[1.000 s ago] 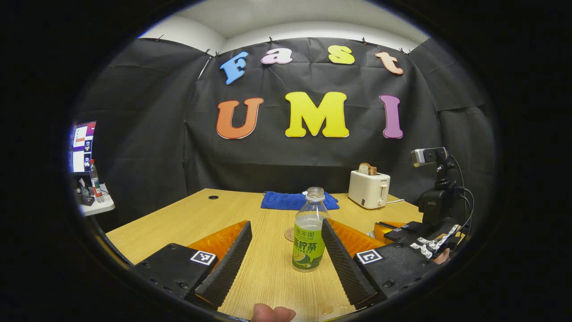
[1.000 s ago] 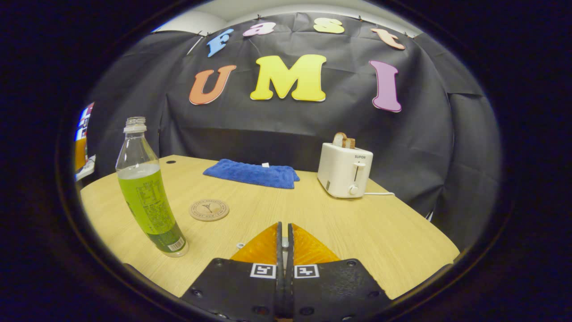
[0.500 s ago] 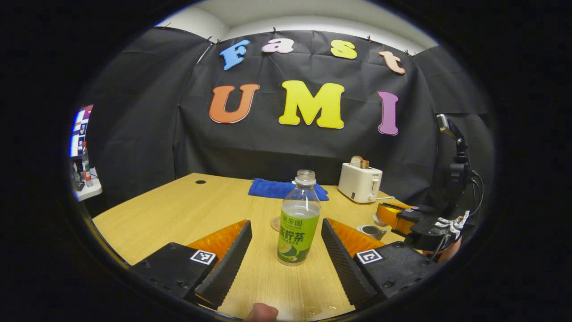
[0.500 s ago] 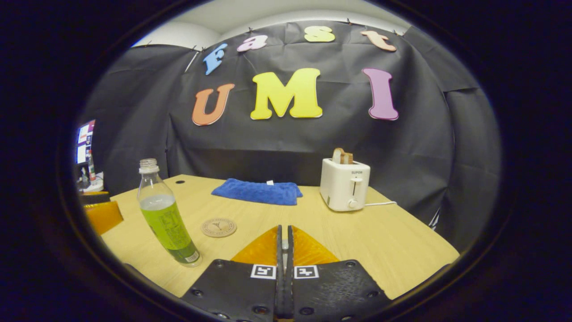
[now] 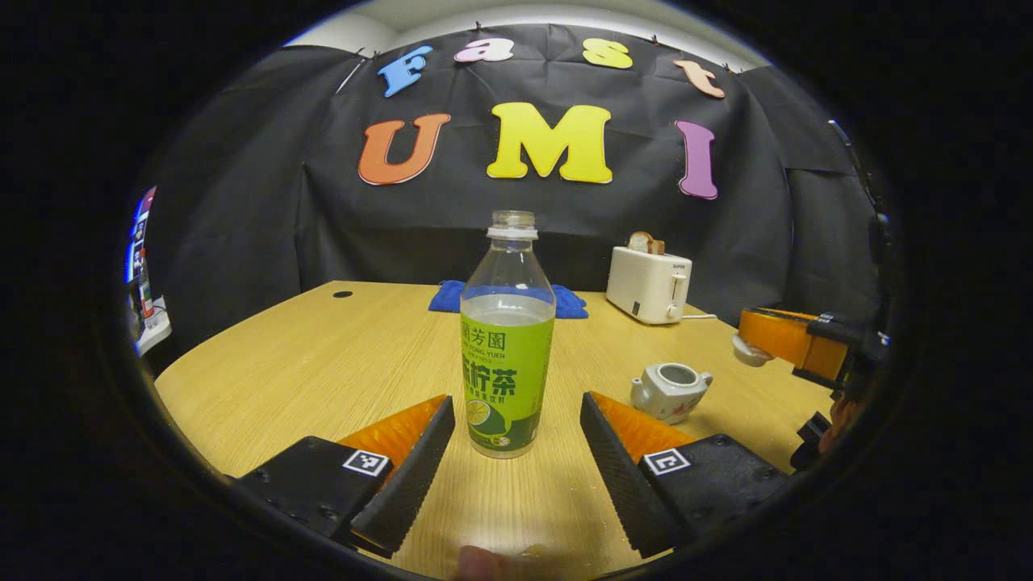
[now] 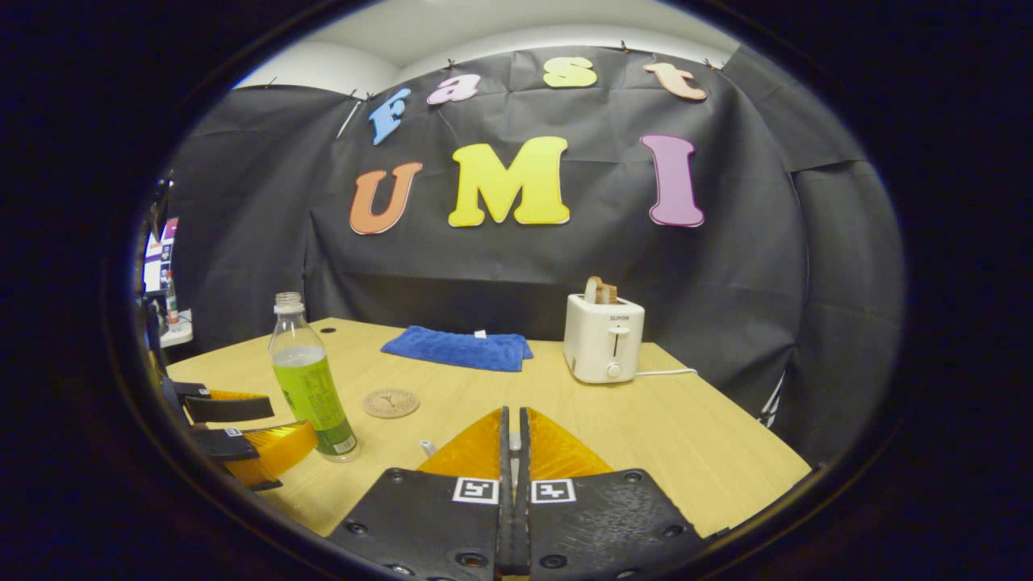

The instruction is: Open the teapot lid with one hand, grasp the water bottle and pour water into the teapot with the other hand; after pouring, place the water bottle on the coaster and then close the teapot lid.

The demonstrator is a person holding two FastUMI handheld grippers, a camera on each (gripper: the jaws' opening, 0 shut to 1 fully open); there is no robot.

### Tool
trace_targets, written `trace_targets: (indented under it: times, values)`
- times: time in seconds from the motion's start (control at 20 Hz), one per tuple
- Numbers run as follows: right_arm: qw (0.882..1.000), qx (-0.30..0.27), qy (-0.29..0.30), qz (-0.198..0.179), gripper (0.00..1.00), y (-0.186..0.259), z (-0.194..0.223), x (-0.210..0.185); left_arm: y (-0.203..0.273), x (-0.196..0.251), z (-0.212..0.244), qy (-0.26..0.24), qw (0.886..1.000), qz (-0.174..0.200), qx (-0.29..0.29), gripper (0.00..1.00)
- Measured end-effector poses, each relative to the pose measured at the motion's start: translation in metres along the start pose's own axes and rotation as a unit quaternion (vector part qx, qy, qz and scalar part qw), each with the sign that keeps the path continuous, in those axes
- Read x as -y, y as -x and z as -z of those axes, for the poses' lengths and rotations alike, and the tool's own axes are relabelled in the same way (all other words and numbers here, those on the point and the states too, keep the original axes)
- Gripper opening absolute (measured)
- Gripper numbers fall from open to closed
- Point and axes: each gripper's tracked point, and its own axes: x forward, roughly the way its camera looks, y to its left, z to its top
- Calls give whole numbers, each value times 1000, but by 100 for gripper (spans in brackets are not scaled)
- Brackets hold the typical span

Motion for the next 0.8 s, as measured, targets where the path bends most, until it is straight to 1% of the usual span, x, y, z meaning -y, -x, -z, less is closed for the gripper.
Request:
trace_targets:
  times: [0.2,0.45,0.6,0.65,0.7,0.8]
  values:
    - [1000,1,0,5,0,2,-1,8,-21,-9,5,3,1000,-14,-11,99]
    - [1000,-1,-1,8,0,3,0,14,-41,-12,6,2,1000,-15,-16,98]
    - [1000,1,1,7,0,3,-1,13,-43,-13,6,-2,1000,-15,-17,98]
    - [1000,-1,1,6,0,2,0,12,-44,-13,6,-4,1000,-15,-16,97]
    - [1000,-1,0,3,0,2,1,11,-44,-13,6,-7,1000,-15,-18,89]
    - [1000,-1,1,2,0,3,1,12,-45,-13,5,-13,1000,-14,-20,83]
